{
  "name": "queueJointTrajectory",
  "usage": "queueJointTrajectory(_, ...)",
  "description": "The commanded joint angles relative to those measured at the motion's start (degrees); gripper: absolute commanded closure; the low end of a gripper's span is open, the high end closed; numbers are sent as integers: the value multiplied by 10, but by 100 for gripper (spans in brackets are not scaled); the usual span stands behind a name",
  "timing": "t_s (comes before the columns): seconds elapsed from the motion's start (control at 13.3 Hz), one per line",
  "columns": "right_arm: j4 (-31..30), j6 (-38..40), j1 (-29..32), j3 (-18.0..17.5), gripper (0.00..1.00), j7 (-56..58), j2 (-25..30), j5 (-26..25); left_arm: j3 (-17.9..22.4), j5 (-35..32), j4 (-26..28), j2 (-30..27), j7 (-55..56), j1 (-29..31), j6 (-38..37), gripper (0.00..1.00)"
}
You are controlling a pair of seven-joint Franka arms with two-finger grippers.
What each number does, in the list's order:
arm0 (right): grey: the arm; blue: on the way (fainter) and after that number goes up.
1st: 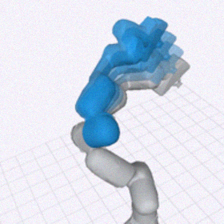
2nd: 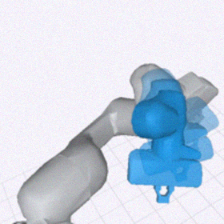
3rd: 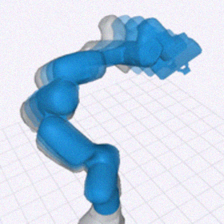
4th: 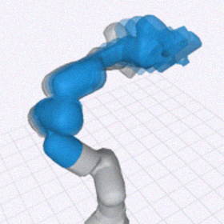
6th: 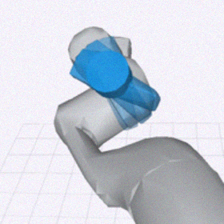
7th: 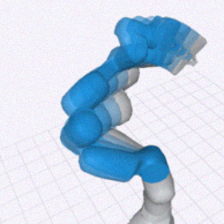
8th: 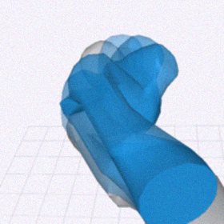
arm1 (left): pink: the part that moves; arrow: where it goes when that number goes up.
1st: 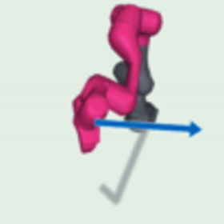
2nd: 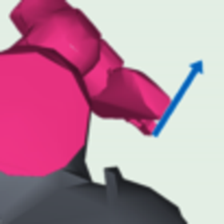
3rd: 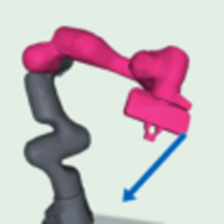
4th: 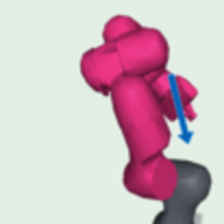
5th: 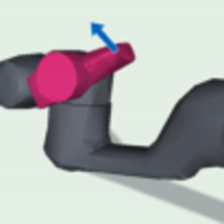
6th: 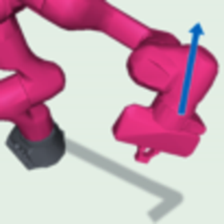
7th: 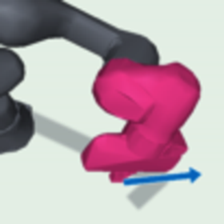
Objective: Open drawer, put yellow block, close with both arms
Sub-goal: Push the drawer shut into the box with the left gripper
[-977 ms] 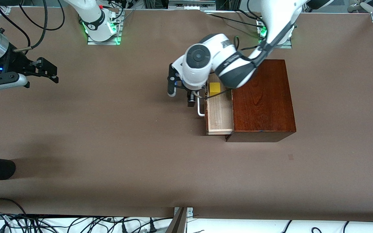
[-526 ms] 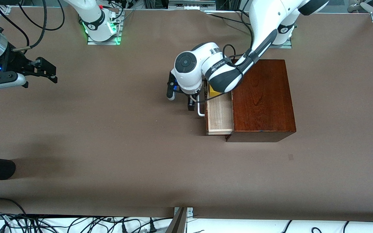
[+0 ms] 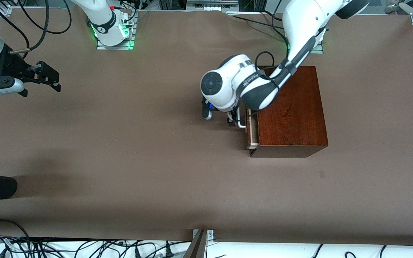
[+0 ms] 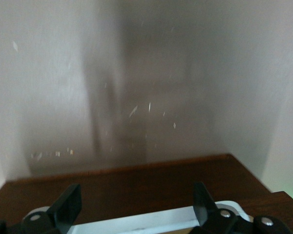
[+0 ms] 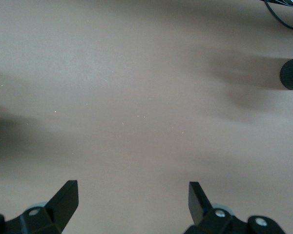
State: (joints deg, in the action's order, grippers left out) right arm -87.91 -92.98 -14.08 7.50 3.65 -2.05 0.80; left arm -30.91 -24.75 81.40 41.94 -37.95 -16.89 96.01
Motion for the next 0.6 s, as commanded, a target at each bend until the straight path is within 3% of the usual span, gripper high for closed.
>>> queueJointTrajectory(0.0, 7, 3, 3, -3, 0, -10, 3, -9, 7, -22, 5, -17, -34, 24, -32, 0)
queueJointTrajectory(0.3, 7, 8, 2, -6, 0, -9, 4, -9, -5, 2, 3, -27, 2, 17, -29, 0)
queueJointTrajectory(0.53, 14, 10, 2, -4, 0, -8, 6, -9, -20, 91, -14, -85, 130, 24, -29, 0)
